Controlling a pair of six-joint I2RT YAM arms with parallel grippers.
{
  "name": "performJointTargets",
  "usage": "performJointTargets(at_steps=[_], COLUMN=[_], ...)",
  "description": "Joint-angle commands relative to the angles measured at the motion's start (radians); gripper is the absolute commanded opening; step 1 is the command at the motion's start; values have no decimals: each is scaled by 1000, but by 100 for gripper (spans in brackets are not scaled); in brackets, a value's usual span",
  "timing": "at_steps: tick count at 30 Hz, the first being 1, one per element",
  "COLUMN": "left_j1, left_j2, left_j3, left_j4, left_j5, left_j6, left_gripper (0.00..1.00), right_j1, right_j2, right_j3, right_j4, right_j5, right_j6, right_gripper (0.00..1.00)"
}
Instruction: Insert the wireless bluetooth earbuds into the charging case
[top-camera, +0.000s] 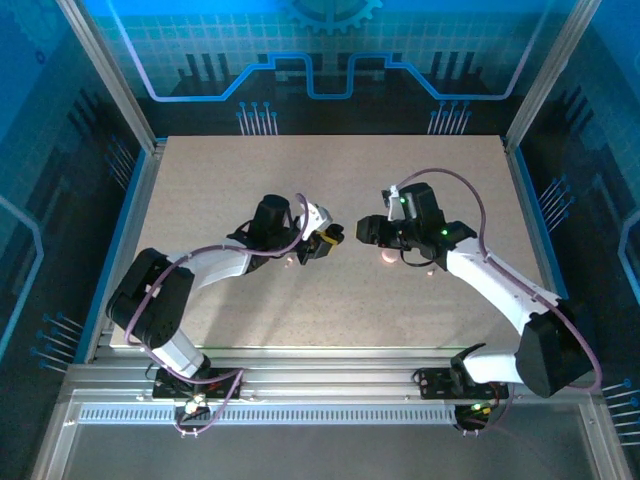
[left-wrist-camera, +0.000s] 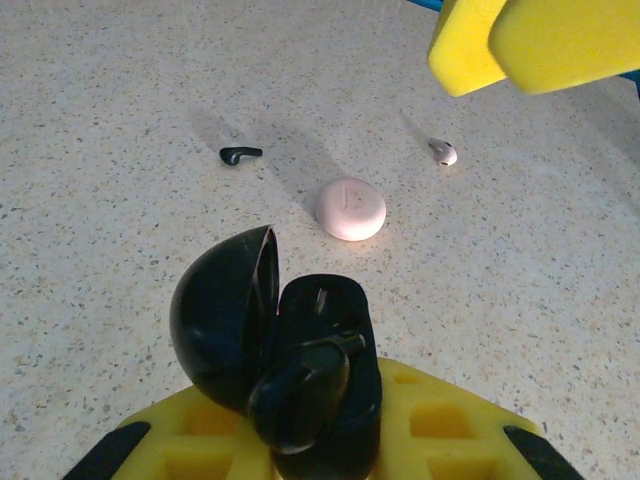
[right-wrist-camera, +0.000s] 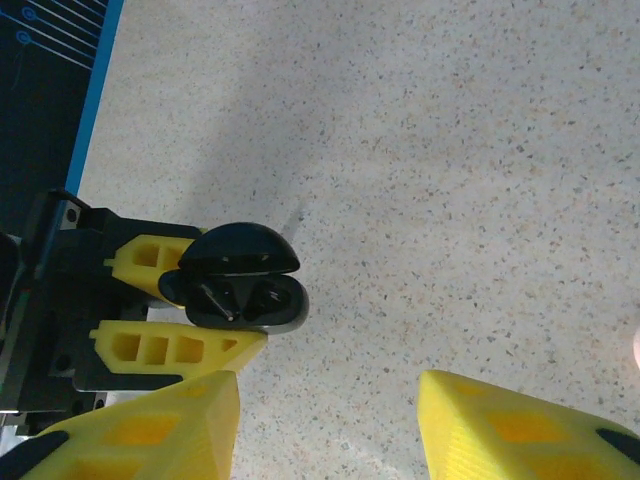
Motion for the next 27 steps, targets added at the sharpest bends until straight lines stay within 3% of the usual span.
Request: performJointTargets(at_steps=[1, 8, 13, 15, 22, 27], left_j1=[-6, -6, -6, -6, -6, -6], left_j2=[-24, -24, -31, -37, -53, -56], left_j3=[1, -2, -1, -5, -13, -16], left_j4=[-56, -28, -24, -16, -3, 16], left_j5=[0, 28, 35, 44, 83, 92], left_j6=[61, 52, 52, 46, 42, 28], left_gripper=[18, 18, 18, 18, 19, 19], right_j1=[-11, 16, 64, 73, 86, 104], right_j2=[38, 110, 144, 132, 134, 186], right_j3=[-5, 56, 121, 131, 220, 281], right_j4=[30, 31, -30, -26, -102, -179], right_j5=[-71, -136, -51, -33, -161, -153], right_j6=[29, -1, -47, -74, -227, -269], right_gripper=[51, 52, 54, 50, 39, 37])
